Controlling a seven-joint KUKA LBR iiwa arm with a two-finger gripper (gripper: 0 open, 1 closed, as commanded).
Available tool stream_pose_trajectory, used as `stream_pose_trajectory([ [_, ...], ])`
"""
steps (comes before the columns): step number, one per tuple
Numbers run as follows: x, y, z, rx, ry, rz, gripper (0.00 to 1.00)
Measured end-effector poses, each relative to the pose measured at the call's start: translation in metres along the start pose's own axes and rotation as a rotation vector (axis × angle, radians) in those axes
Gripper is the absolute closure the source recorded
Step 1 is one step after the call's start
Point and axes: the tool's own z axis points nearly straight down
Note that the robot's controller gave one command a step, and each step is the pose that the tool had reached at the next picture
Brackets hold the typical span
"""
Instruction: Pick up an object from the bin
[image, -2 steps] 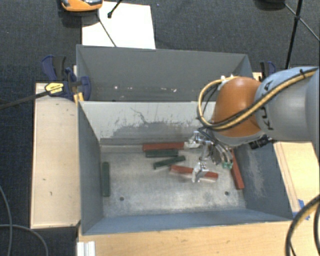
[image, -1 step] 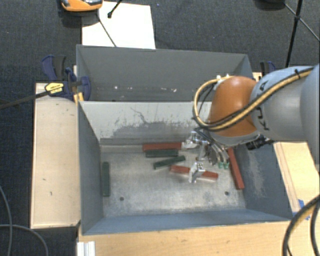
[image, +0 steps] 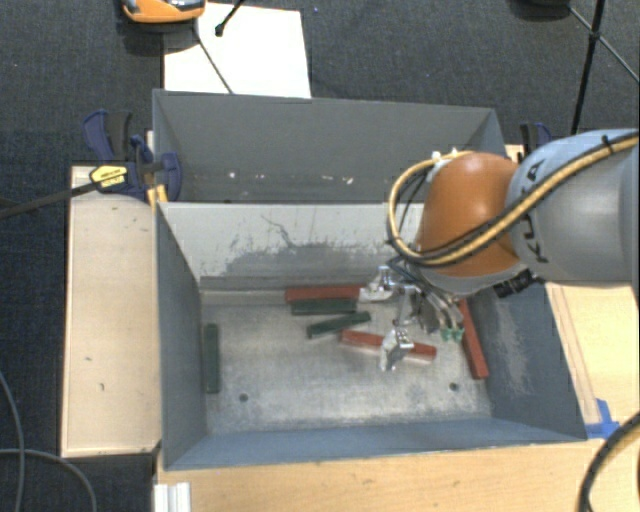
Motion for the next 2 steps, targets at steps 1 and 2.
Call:
stream_pose_trajectory([
  [1,0.0008,0.0121,0.0467,-0.001,-0.008,0.048,0.0],
  [2,0.0081,0.0028,0.0481,-0.004,-0.023,0.18,1.0],
])
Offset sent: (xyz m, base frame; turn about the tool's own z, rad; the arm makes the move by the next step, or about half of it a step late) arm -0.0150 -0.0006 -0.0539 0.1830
